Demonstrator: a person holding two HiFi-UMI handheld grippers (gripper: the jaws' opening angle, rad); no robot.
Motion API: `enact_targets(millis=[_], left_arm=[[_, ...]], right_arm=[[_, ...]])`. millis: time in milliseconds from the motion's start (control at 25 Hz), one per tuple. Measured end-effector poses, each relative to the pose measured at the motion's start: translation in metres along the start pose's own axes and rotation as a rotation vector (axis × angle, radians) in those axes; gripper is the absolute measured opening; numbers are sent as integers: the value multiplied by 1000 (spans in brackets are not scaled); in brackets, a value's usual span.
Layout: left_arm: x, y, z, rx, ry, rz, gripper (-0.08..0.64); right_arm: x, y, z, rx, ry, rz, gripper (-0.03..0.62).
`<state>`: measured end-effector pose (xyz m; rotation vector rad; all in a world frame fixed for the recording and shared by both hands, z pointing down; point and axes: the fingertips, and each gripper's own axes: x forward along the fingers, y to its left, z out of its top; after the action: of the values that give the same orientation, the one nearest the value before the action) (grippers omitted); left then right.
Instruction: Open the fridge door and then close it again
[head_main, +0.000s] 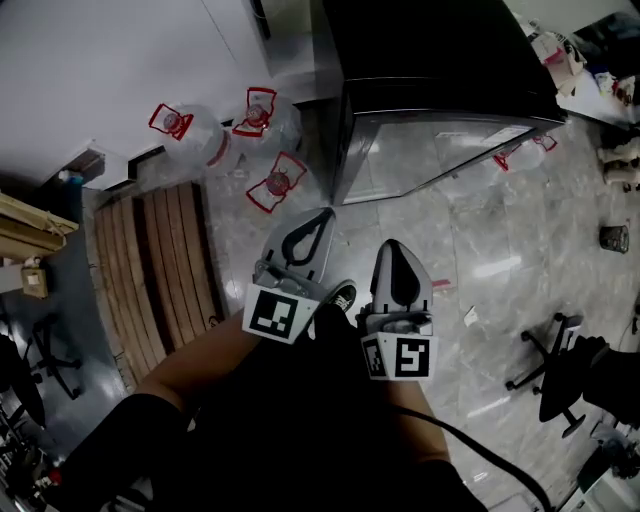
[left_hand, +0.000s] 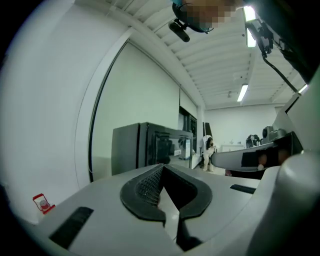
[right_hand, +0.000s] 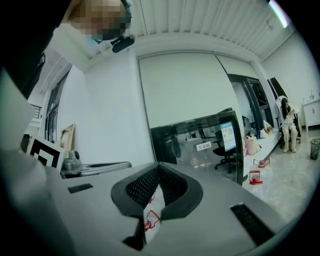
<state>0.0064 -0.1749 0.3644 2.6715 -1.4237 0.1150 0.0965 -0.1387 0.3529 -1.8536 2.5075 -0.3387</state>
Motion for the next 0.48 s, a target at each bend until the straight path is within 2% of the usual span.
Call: enact_targets(millis=[280, 480], left_arm=[[-53, -30, 79, 17, -49, -27, 5], [-75, -42, 115, 24, -81, -41, 6]], right_arm=[[-36, 40, 59, -36, -17, 42, 15], [-53, 59, 96, -96, -36, 56, 15]])
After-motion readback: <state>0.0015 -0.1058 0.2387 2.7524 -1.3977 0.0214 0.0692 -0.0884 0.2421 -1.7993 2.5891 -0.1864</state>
